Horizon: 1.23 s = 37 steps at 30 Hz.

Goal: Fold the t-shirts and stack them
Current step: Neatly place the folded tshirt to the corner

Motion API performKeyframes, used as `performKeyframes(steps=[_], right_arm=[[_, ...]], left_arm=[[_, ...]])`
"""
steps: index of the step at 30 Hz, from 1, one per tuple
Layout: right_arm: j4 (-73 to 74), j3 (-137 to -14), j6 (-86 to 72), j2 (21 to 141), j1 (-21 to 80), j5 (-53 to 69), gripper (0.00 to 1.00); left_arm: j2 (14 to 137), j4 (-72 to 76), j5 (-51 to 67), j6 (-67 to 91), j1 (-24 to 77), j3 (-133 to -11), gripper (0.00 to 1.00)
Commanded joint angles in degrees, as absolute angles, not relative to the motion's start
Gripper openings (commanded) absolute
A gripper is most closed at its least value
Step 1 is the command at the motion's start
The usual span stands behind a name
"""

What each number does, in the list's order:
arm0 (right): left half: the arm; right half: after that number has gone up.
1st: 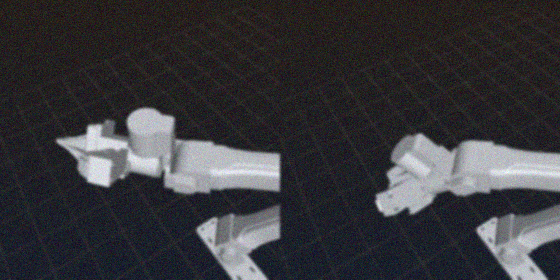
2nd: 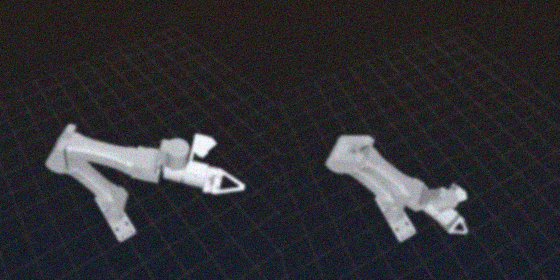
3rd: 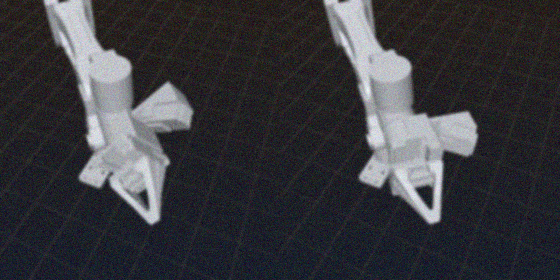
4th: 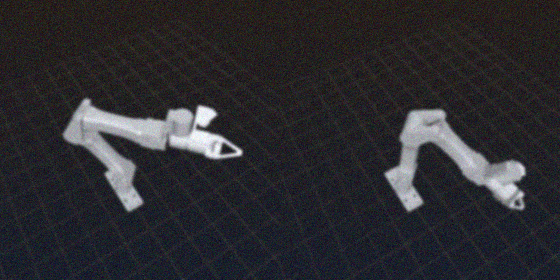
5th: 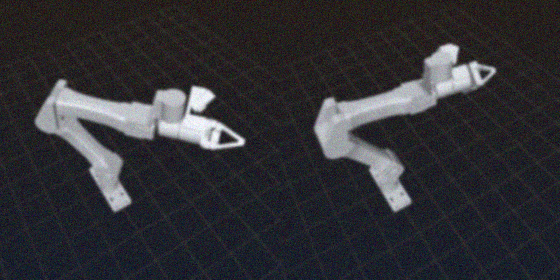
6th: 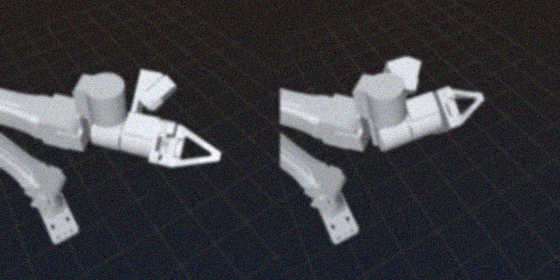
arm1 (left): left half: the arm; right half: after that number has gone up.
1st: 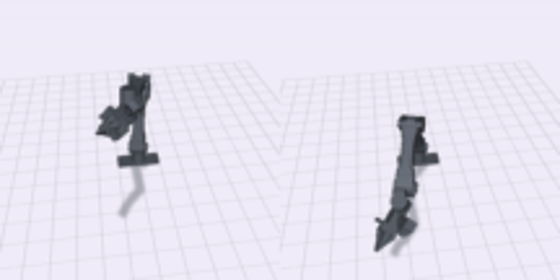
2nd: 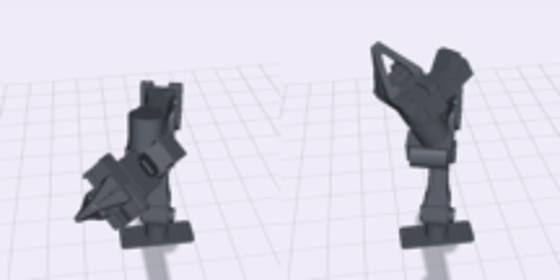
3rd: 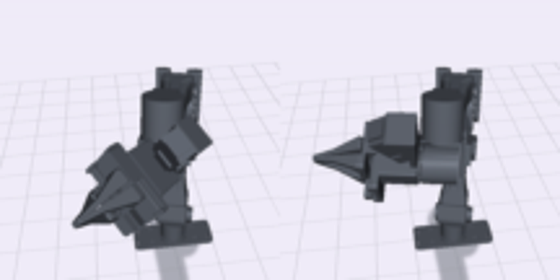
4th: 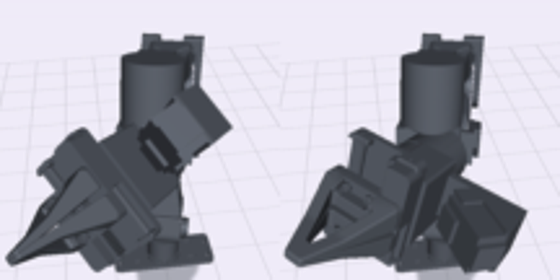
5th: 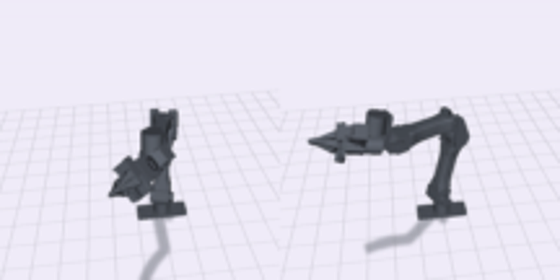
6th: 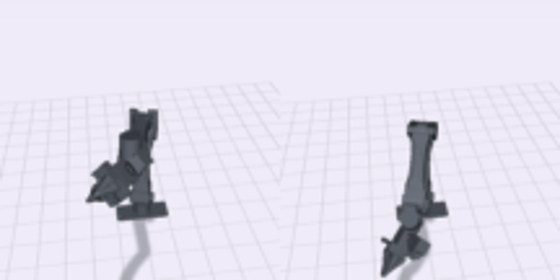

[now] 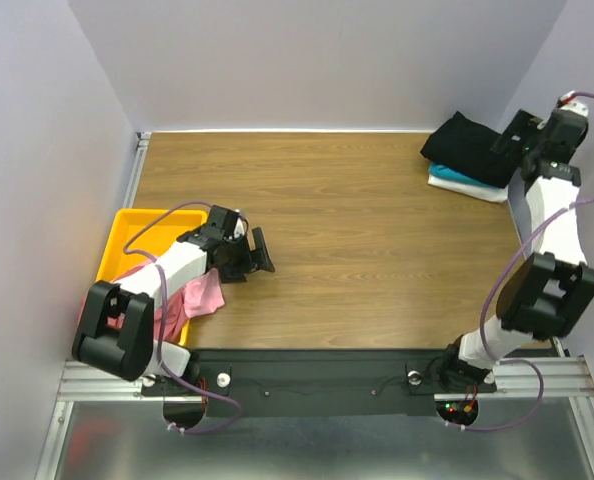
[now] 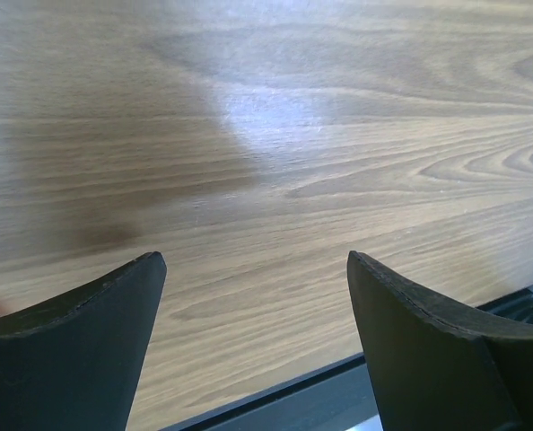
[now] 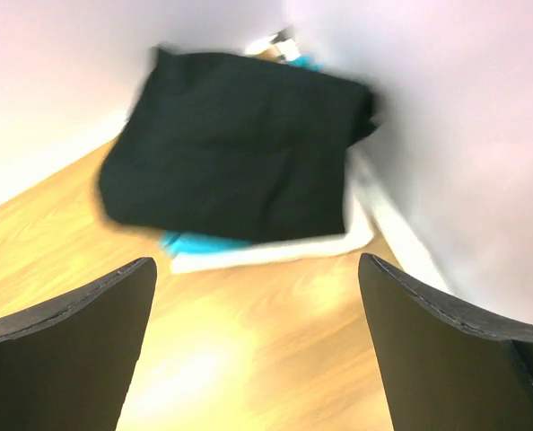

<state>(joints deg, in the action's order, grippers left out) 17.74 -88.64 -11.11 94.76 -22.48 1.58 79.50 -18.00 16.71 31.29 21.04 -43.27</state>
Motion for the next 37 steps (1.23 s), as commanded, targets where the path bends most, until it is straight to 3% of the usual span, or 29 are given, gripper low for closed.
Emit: performKeyframes(steps=[1,7,16,37], right_arm=[[15.3,-81.3,-10.8,86.4,-14.6,3.9,1.0],[17.5,-65.7,-19.8,75.3,1.2,4.4,1.0],[20.4,-52.7,-26.9,73.7,28.4,-1.3,1.0],[20.6,-52.6,-29.2,73.4,31.6,-4.7,1.0]], left_arm=[[75.1,-18.5,13.2,30.2,21.3,-46.6,0.95],[70.6,-16.2,11.8,31.7,21.3,-48.3,0.95],[65.1,-10.5,11.4,33.3,21.4,-46.7,0.95],[61.3,-10.1,8.5,31.5,21.4,-46.2,0.95]])
